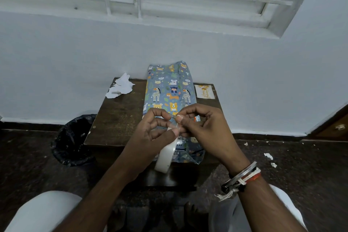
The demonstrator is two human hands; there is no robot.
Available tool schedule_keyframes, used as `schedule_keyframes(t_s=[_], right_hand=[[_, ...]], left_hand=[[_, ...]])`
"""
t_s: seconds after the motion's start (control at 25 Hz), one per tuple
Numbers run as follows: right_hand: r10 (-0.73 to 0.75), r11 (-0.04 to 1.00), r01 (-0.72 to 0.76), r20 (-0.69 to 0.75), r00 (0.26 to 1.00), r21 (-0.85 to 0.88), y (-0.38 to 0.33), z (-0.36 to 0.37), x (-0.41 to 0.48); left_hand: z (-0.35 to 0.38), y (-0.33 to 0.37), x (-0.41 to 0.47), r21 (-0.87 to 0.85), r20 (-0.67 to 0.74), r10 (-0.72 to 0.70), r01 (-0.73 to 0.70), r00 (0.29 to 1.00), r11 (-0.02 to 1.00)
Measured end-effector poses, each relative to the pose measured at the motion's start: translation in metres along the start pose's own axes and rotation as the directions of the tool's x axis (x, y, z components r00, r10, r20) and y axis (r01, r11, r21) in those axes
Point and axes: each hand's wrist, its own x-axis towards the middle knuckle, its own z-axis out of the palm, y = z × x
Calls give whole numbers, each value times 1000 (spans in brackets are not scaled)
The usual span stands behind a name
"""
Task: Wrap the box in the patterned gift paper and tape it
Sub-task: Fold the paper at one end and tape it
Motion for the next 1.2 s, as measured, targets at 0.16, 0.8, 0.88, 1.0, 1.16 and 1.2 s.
schedule_keyframes(t_s=[0.16,0.8,0.88,1.0,1.16,1.2], right_hand=[[-16,1000,16,-1,1000,2,0,0,1],[-110,992,112,-55,992,49,-1,1,4],[-111,992,114,-57,992,56,-3,1,4],[-114,992,116,-44,992,45,-3,3,4],[-112,994,112,-11,994,-14,-3,7,2],[-104,994,103,-12,995,-28,-3,7,2]], left_hand=[[1,-1,0,-17,-24,38,-39,999,999],[-2,-3,1,304,-38,199,-178,979,936],[-4,-2,1,320,-7,209,-196,978,927],[-5,0,1,269,5,193,-187,981,945],[0,2,-2,67,-12,164,-163,986,984],[2,2,-3,30,-16,155,-154,988,988]])
